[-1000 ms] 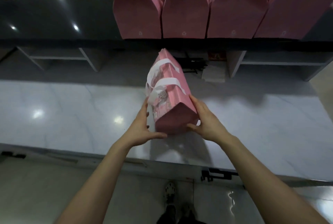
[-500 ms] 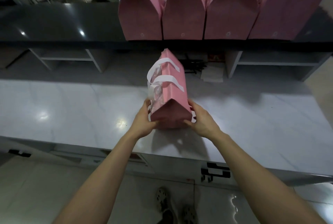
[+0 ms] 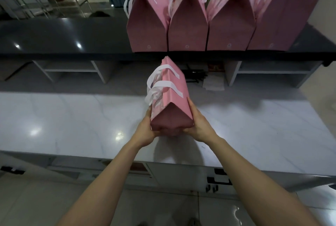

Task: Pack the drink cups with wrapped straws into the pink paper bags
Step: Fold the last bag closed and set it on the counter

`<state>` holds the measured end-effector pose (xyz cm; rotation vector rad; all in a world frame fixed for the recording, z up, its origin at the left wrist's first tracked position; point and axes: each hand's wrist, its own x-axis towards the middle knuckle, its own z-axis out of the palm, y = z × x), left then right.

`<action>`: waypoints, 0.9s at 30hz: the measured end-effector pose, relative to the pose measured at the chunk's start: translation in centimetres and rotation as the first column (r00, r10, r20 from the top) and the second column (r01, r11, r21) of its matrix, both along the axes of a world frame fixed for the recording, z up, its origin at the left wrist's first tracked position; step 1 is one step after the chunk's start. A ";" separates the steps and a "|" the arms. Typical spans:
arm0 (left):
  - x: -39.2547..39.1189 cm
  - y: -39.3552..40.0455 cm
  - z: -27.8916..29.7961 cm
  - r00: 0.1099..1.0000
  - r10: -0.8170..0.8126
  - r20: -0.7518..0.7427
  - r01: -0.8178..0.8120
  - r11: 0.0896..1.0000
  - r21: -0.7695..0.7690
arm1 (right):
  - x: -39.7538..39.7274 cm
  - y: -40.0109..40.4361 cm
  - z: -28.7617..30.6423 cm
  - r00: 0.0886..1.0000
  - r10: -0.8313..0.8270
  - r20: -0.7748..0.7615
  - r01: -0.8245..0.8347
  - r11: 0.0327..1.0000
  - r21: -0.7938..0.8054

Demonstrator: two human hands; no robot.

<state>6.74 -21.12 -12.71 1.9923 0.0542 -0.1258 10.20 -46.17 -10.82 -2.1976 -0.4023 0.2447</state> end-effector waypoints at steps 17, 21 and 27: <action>-4.9 24.3 9.7 0.956 -0.066 0.286 0.010 0.982 0.190 | -4.1 23.4 8.1 0.978 -0.009 0.210 0.008 1.000 0.006; -1.7 28.2 12.6 0.945 -0.058 0.322 -0.008 0.980 0.198 | -0.8 27.1 11.5 0.968 -0.013 0.250 0.008 1.000 0.018; 6.5 30.5 17.8 0.910 -0.050 0.412 -0.012 0.989 0.148 | 8.2 29.8 16.1 0.940 -0.008 0.340 0.001 1.000 0.019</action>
